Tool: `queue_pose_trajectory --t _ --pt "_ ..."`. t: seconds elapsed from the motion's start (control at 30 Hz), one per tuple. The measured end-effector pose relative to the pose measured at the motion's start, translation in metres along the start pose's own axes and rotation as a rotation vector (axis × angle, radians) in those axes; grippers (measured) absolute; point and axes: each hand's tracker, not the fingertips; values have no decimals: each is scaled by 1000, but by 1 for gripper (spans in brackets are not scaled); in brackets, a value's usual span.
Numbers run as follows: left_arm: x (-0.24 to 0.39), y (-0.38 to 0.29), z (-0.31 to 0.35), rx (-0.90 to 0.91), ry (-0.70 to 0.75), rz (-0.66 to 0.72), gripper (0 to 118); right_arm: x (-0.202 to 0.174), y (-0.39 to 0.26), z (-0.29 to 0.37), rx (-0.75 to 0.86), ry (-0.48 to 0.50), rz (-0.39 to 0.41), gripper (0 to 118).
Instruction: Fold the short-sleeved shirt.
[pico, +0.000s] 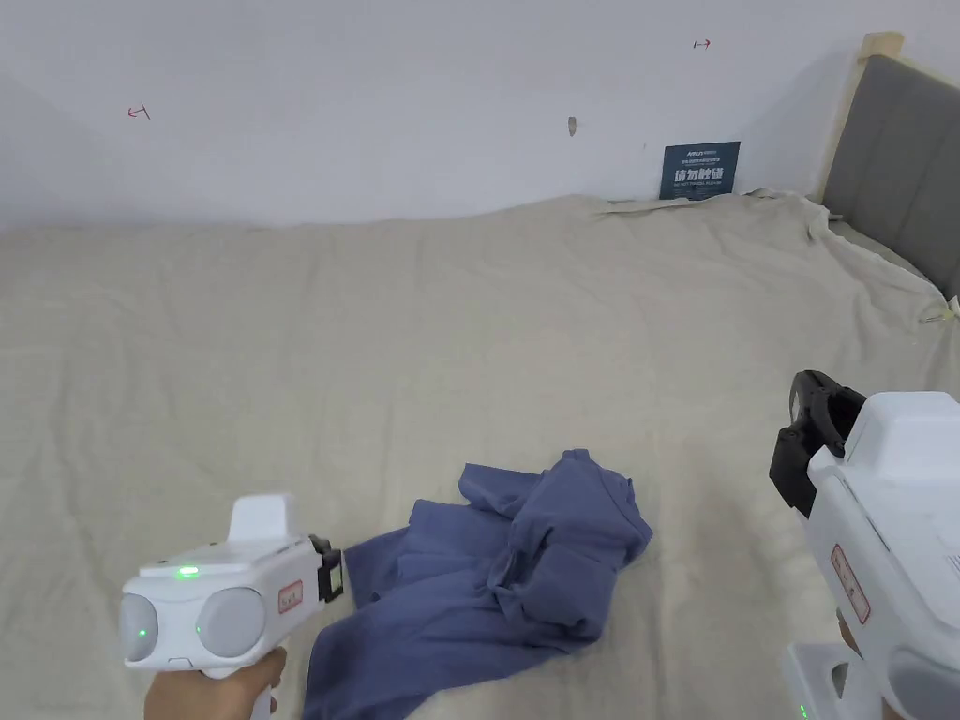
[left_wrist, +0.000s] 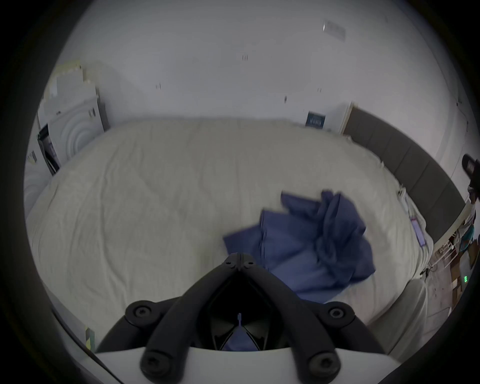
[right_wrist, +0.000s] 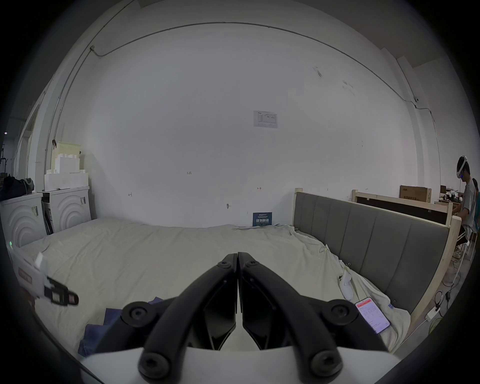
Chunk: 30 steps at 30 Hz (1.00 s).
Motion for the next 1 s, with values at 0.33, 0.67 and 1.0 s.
queue_pose_trajectory --t 0.33,0.67,1.0 --pt "-3 -56 -41 -249 9 39 87 -2 -11 -9 -34 6 -6 0" --pt "4 -81 -64 -319 57 6 74 -1 -21 -19 -63 16 -7 0" --pt "18 -65 -36 -182 -24 -38 1 1 -32 -45 -143 36 -17 0"
